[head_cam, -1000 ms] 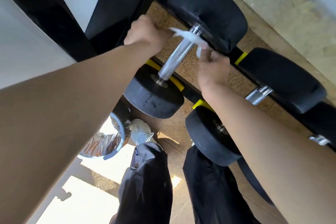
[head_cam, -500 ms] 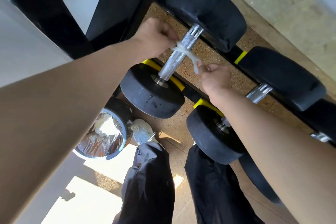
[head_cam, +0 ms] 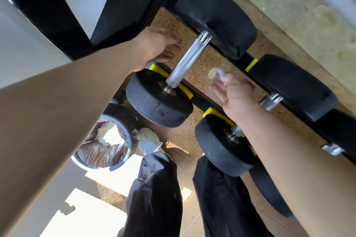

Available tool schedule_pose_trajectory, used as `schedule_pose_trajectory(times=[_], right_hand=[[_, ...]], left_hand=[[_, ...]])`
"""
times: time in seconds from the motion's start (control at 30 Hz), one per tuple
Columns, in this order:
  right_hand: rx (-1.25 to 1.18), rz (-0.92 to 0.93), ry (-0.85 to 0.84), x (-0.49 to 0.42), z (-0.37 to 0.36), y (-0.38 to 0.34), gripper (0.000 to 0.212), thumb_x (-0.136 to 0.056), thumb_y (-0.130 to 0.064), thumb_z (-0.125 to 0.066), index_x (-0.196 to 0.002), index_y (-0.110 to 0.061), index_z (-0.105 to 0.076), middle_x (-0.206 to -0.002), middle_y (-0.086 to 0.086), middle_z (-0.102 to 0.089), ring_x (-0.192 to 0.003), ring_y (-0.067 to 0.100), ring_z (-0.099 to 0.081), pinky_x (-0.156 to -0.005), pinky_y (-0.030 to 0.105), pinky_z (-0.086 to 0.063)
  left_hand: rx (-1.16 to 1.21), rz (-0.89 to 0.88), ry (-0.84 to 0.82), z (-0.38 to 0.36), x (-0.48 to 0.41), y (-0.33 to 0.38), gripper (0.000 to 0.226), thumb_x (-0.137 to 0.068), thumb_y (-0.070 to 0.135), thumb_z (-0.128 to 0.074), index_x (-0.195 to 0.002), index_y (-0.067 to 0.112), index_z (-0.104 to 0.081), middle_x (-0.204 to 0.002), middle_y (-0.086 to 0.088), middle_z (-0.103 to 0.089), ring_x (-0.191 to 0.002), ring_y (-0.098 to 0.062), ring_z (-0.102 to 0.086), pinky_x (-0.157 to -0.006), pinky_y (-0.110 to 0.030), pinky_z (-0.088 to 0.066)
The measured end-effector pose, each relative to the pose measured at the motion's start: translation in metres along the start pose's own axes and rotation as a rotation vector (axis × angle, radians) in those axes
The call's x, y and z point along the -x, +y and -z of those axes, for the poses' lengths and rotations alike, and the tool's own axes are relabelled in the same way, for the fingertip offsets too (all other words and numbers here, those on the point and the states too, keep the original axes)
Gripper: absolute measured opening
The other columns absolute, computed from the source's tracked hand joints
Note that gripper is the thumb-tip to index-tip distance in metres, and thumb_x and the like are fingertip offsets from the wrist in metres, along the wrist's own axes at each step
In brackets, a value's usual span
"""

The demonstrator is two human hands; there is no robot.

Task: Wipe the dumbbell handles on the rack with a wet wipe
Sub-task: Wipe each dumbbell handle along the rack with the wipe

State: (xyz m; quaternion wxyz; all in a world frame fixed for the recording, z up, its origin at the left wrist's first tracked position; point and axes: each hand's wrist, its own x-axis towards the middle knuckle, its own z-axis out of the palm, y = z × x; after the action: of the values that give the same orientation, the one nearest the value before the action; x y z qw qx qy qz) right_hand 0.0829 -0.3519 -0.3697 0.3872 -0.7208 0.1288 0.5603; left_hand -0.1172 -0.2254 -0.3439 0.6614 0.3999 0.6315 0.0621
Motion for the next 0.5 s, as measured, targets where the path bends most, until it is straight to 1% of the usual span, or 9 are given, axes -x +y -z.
schedule_pose_trajectory(times=[0.07, 0.13, 0.2, 0.23, 0.3, 0.37, 0.4, 0.43, 0.5], right_hand=[[-0.099, -0.005, -0.167, 0.009, -0.012, -0.006, 0.03, -0.093, -0.009, -0.065, -0.121, 0.001, -0.063, -0.113, 0.015, -0.073, -0.096, 0.019, -0.075, -0.086, 0.033, -0.06], [-0.093, 0.017, -0.271, 0.018, -0.029, -0.012, 0.028, -0.091, -0.006, -0.066, -0.117, 0.003, -0.062, -0.112, 0.015, -0.073, -0.1, 0.021, -0.073, -0.091, 0.035, -0.059], [-0.089, 0.023, -0.325, 0.026, -0.046, -0.019, 0.021, -0.092, -0.007, -0.065, -0.112, -0.002, -0.063, -0.111, 0.013, -0.072, -0.104, 0.02, -0.07, -0.095, 0.034, -0.056], [-0.088, 0.018, -0.353, 0.027, -0.049, -0.02, 0.018, -0.093, -0.009, -0.064, -0.11, -0.006, -0.063, -0.11, 0.011, -0.072, -0.104, 0.019, -0.069, -0.096, 0.034, -0.056], [-0.045, 0.004, -0.42, 0.025, -0.047, -0.021, 0.019, -0.097, -0.019, -0.061, -0.115, -0.012, -0.064, -0.114, 0.008, -0.072, -0.108, 0.019, -0.069, -0.095, 0.035, -0.056], [0.032, 0.01, -0.499, 0.022, -0.039, -0.019, 0.028, -0.101, -0.032, -0.056, -0.123, -0.016, -0.063, -0.122, 0.006, -0.071, -0.112, 0.019, -0.069, -0.092, 0.038, -0.057], [0.07, 0.021, -0.511, 0.021, -0.036, -0.019, 0.031, -0.101, -0.035, -0.055, -0.125, -0.016, -0.062, -0.123, 0.006, -0.071, -0.111, 0.02, -0.069, -0.091, 0.039, -0.057], [0.1, 0.046, -0.503, 0.021, -0.034, -0.018, 0.031, -0.101, -0.035, -0.056, -0.125, -0.016, -0.062, -0.121, 0.006, -0.071, -0.109, 0.02, -0.07, -0.088, 0.039, -0.058], [0.133, 0.109, -0.429, 0.024, -0.034, -0.021, 0.02, -0.099, -0.029, -0.06, -0.112, -0.015, -0.067, -0.107, 0.005, -0.074, -0.099, 0.019, -0.072, -0.08, 0.035, -0.059]], left_hand=[[0.087, 0.05, -0.019, -0.009, -0.004, 0.0, 0.027, -0.092, 0.024, -0.071, -0.117, 0.014, -0.071, -0.111, -0.008, -0.074, -0.103, -0.024, -0.072, -0.083, -0.032, -0.062], [0.143, 0.133, -0.038, -0.015, -0.005, 0.0, 0.034, -0.094, 0.024, -0.069, -0.126, 0.016, -0.065, -0.117, -0.009, -0.07, -0.106, -0.024, -0.069, -0.08, -0.032, -0.061], [0.196, 0.231, -0.107, -0.02, -0.004, 0.002, 0.047, -0.092, 0.029, -0.068, -0.135, 0.013, -0.057, -0.125, -0.012, -0.063, -0.113, -0.026, -0.064, -0.092, -0.039, -0.057], [0.244, 0.263, -0.15, -0.023, -0.005, 0.002, 0.051, -0.091, 0.033, -0.068, -0.135, 0.011, -0.056, -0.13, -0.014, -0.062, -0.116, -0.029, -0.063, -0.098, -0.044, -0.054], [0.349, 0.241, -0.213, -0.027, -0.001, 0.005, 0.041, -0.096, 0.034, -0.061, -0.126, 0.006, -0.06, -0.124, -0.012, -0.067, -0.112, -0.029, -0.066, -0.1, -0.045, -0.053], [0.437, 0.195, -0.238, -0.032, 0.0, 0.007, 0.027, -0.098, 0.031, -0.058, -0.116, 0.012, -0.063, -0.112, -0.008, -0.069, -0.103, -0.027, -0.067, -0.098, -0.044, -0.053], [0.462, 0.184, -0.22, -0.035, 0.001, 0.007, 0.026, -0.096, 0.03, -0.06, -0.116, 0.014, -0.065, -0.11, -0.008, -0.069, -0.102, -0.027, -0.067, -0.098, -0.043, -0.053], [0.489, 0.186, -0.186, -0.037, 0.001, 0.006, 0.025, -0.095, 0.029, -0.064, -0.114, 0.013, -0.067, -0.11, -0.008, -0.07, -0.103, -0.027, -0.067, -0.097, -0.043, -0.053], [0.553, 0.191, -0.094, -0.041, 0.0, 0.006, 0.019, -0.092, 0.028, -0.07, -0.105, 0.014, -0.07, -0.109, -0.009, -0.074, -0.104, -0.028, -0.07, -0.096, -0.043, -0.054]])
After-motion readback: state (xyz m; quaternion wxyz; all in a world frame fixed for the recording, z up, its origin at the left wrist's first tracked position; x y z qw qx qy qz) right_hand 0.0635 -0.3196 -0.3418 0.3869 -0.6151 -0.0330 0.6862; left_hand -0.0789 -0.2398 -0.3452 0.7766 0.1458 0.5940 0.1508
